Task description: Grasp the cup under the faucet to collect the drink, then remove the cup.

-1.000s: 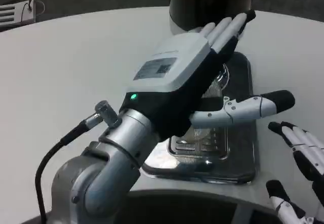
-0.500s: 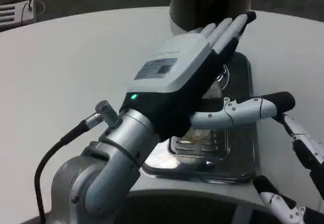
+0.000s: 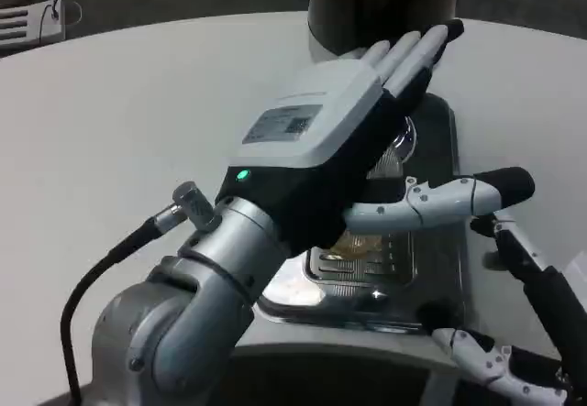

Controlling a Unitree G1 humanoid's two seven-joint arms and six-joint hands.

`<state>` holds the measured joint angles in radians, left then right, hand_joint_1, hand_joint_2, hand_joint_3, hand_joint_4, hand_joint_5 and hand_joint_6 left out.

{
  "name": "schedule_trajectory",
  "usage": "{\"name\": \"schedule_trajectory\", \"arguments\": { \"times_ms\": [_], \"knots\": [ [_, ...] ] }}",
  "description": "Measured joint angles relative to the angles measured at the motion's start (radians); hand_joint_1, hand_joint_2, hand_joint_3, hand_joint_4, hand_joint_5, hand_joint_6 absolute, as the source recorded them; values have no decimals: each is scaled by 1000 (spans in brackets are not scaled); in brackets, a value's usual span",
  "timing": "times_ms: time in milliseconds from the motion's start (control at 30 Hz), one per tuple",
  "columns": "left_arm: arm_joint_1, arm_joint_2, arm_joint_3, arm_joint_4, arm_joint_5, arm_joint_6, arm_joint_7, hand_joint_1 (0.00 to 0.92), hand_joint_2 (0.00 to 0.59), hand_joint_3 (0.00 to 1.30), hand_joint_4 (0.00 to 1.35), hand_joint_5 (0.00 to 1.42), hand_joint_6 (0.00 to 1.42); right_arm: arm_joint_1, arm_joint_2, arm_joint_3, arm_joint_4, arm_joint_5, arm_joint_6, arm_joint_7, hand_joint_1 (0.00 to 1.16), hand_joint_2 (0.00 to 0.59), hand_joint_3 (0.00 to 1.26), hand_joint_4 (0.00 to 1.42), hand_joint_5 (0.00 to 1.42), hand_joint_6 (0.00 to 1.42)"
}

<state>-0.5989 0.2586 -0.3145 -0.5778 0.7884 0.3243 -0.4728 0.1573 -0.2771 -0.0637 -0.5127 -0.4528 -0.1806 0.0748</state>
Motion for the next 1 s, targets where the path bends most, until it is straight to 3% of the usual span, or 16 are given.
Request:
{"name": "schedule_trajectory", "arguments": {
  "times_ms": [300,700,1000],
  "knots": [
    [1,0,9,-6,1,0,-7,0,93,0,0,0,0,-43,6,11,44,-4,27,-11,562,246,1,65,104,225],
    [10,0,16,-20,1,0,-8,0,94,0,0,0,0,-134,30,36,96,-16,76,-20,593,239,0,52,85,207],
    [17,-3,18,-31,5,0,-10,0,95,0,0,0,0,-192,35,82,144,-40,90,-24,597,240,0,44,84,199]
  ]
}}
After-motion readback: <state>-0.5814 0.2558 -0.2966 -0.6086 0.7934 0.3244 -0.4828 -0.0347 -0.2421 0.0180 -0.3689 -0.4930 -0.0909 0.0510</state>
